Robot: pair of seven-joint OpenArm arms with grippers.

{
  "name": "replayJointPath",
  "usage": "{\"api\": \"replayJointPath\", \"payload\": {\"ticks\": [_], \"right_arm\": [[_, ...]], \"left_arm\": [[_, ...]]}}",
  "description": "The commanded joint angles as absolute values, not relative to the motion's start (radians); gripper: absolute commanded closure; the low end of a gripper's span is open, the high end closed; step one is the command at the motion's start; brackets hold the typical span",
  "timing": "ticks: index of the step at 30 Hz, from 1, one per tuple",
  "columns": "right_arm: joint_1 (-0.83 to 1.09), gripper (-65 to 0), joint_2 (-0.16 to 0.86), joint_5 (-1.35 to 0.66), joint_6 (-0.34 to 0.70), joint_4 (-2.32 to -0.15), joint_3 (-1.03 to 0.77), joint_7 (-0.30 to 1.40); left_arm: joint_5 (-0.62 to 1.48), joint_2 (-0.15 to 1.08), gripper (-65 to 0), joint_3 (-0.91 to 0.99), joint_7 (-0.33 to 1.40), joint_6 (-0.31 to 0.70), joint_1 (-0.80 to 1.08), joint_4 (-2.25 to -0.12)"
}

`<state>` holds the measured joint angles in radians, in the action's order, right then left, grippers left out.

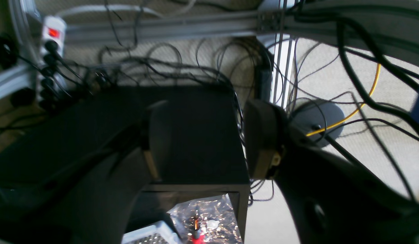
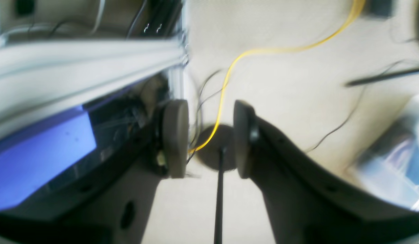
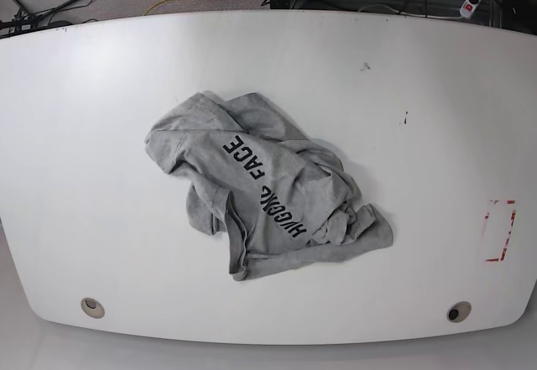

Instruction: Fold the T-shirt properly

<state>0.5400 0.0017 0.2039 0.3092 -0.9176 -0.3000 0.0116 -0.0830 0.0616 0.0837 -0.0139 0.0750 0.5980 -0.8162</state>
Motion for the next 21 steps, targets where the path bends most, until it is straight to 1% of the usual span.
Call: {"api": "replayJointPath", "payload": {"ticks": [1, 6, 14, 21], "right_arm": [[0.59, -20.9, -0.007, 0.197, 0.315, -1.018, -0.3, 0.019], [0.693, -20.9, -0.044, 0.196, 0.372, -1.187, -0.305, 0.053], [0.881, -20.9, -0.096, 0.188, 0.38, -1.431, -0.305, 0.048], [1.024, -20.9, -0.09, 0.021, 0.381, -1.627, -0.3, 0.053]], "left_arm": [[-0.082, 0.065, -30.7, 0.085, -0.019, 0.076, 0.653, -0.911], [-0.082, 0.067, -30.7, 0.087, -0.019, 0.074, 0.785, -1.11], [-0.081, 0.067, -30.7, 0.094, -0.019, 0.074, 0.98, -1.394], [-0.081, 0.054, -30.8, 0.134, -0.019, 0.077, 1.116, -1.604]]}}
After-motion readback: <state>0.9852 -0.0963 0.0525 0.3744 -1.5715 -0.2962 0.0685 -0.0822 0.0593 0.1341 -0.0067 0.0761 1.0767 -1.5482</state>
